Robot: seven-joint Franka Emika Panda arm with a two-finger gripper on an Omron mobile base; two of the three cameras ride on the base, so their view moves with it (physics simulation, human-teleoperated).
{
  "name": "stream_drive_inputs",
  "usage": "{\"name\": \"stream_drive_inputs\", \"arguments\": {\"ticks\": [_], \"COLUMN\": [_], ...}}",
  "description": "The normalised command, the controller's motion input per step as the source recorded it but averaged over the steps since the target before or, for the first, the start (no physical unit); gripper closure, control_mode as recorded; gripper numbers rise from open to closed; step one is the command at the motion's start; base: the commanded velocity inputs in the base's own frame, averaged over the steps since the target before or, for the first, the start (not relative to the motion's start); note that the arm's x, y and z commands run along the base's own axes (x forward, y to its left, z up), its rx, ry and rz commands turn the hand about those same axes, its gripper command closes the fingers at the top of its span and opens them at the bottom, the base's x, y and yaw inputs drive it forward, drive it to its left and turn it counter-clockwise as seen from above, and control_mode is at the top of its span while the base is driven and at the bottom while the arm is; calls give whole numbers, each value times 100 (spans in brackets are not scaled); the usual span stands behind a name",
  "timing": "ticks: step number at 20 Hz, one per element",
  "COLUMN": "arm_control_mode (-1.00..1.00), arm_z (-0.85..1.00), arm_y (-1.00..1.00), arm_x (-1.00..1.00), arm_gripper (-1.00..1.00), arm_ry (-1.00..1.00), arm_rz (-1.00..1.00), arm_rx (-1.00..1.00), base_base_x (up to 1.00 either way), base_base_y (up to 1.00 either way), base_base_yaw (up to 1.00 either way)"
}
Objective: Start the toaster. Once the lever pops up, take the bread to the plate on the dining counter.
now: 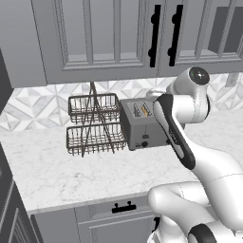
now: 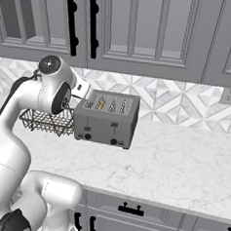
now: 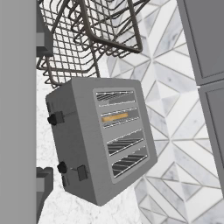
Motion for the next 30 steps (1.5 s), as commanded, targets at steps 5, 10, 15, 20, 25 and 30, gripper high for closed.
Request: {"name": "stream_drive_inputs", "arguments": {"ticks": [5,10,15,20,25,30], "arm_control_mode": [-100,-100,-100,-100,-100,-100], "arm_z": [0,0,0,0,0,0], "arm_y": [0,0,0,0,0,0], "arm_x": [0,0,0,0,0,0], "arm_gripper": [-100,-100,-100,-100,-100,-100], "arm_ry": [0,0,0,0,0,0], "arm_rz": [0,0,0,0,0,0], "arm_rx": [0,0,0,0,0,0], "base_base_x": [0,0,0,0,0,0], "base_base_y": [0,0,0,0,0,0], "base_base_yaw": [0,0,0,0,0,0]}}
